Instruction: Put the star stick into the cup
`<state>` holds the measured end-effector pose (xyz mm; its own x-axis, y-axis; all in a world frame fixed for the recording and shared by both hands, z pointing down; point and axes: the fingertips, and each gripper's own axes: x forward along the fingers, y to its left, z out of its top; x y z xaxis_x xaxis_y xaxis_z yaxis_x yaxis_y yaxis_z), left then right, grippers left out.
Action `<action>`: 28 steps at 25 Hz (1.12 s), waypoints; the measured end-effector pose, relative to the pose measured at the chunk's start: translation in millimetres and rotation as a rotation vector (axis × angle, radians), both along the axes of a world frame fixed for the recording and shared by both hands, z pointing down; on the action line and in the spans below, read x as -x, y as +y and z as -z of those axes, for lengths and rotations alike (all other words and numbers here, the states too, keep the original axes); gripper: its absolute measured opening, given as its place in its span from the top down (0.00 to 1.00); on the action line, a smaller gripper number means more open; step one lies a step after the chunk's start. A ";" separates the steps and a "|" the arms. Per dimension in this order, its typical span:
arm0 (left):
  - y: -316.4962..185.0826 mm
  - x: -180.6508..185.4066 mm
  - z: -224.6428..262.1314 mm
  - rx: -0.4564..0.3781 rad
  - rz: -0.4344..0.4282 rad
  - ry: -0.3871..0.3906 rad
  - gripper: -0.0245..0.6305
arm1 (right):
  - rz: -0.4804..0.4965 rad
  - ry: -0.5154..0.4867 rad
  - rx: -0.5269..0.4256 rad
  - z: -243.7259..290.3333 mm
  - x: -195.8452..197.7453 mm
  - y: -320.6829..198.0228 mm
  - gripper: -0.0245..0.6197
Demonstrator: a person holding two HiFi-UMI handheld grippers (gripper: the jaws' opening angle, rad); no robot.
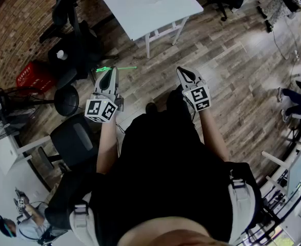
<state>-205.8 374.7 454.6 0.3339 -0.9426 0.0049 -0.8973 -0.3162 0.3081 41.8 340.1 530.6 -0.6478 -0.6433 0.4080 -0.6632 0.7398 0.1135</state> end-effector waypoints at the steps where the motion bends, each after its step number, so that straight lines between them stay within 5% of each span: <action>1: 0.4 0.2 1.3 -0.001 0.001 0.003 0.93 | 0.002 0.006 -0.002 0.4 -0.8 1.9 0.97; 28: -62.4 -23.3 16.1 -0.003 0.026 -0.044 0.93 | -0.051 -0.033 0.023 -5.9 -35.6 -61.0 0.96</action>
<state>-182.5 312.3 438.5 0.3088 -0.9510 0.0158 -0.9179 -0.2936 0.2669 77.4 279.1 536.6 -0.6275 -0.6668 0.4020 -0.7034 0.7069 0.0744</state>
